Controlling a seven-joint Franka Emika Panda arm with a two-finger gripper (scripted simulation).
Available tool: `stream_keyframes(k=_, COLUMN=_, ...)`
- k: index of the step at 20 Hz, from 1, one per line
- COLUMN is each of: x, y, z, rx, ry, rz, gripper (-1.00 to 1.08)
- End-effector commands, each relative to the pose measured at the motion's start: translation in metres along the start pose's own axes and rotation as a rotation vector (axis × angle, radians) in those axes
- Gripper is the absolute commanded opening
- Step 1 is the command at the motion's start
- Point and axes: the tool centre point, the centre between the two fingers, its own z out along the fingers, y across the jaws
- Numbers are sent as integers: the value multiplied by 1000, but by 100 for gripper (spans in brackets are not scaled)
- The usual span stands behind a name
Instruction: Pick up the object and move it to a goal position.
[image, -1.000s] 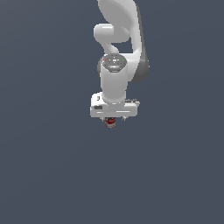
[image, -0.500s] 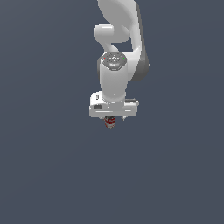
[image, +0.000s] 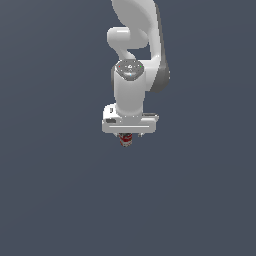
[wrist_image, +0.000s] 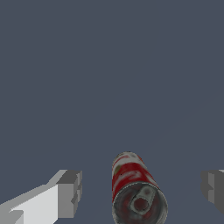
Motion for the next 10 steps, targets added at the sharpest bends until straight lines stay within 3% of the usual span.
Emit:
stream_keyframes(k=1, x=-3, y=1, z=2, rx=0, ry=1, rz=28, gripper=100)
stream_keyframes(k=10, x=-26, y=5, z=17, rx=3, ry=8, rz=213, gripper=100)
